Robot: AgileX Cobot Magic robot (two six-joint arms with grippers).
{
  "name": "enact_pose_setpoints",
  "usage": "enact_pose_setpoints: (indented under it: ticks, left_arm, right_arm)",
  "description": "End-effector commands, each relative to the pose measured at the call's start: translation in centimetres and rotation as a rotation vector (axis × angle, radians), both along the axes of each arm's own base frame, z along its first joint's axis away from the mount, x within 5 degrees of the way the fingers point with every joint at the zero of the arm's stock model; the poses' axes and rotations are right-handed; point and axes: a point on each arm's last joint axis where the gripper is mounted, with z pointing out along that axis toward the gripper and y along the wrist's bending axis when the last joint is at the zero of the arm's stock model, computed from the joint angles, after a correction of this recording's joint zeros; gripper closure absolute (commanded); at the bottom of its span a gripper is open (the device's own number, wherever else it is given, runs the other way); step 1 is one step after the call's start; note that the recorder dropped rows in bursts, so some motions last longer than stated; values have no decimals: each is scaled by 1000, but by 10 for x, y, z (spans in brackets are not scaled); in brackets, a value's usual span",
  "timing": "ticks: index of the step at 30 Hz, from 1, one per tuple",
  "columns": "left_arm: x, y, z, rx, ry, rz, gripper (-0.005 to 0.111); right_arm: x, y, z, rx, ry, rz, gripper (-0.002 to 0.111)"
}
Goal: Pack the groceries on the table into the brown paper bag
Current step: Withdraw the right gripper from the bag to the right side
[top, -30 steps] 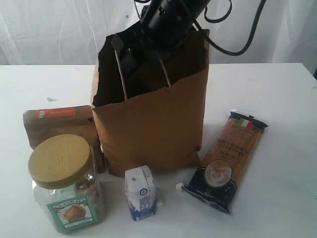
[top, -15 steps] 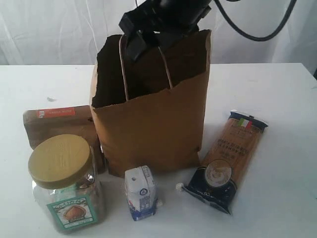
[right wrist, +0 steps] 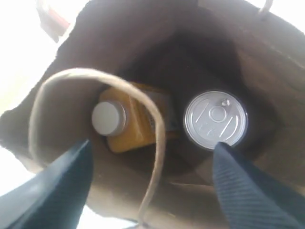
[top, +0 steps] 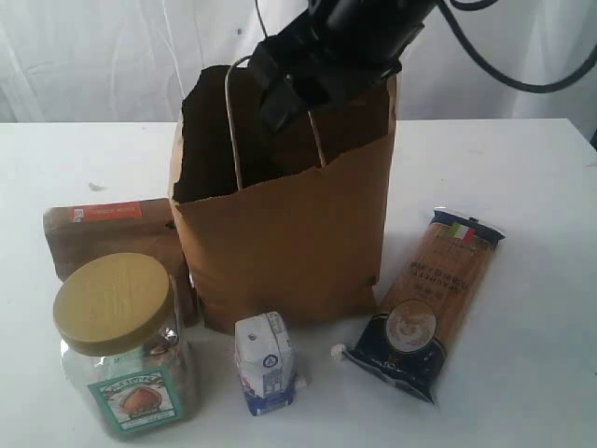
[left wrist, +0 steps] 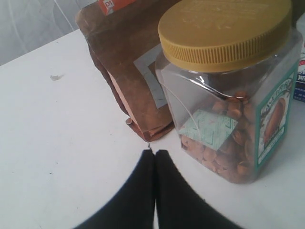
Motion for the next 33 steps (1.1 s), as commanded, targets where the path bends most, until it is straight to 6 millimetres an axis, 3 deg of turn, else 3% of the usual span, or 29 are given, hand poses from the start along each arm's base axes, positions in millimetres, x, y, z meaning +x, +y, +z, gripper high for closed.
enact_pose_setpoints:
  ticks: [1,10,16,24,25,26,28,31,33]
  left_arm:
    - [0,0,-1,-3,0,3,107]
    - [0,0,-1,-3,0,3,107]
    - [0,0,-1,-3,0,3,107]
    - [0,0,-1,-3,0,3,107]
    - [0,0,-1,-3,0,3,107]
    - [0,0,-1,-3,0,3,107]
    - [0,0,-1,-3,0,3,107]
    - [0,0,-1,-3,0,3,107]
    - [0,0,-1,-3,0,3,107]
  right_arm:
    - [-12,-9,11,10,-27,-5,43]
    - [-43,-32,15,-11,-41,-16,43]
    - [-80,-56,35,51,-70,-69,48]
    - [-154,-102,71,203,-172,-135,75]
    - [-176,-115,75,252,-188,-145,85]
    - [-186,-120,75,276,-203,-149,90]
    - [-212,-137,73,352,-247,-169,108]
    - [-246,-160,54,450,-296,-212,108]
    - [-257,-166,38,498,-318,-222,108]
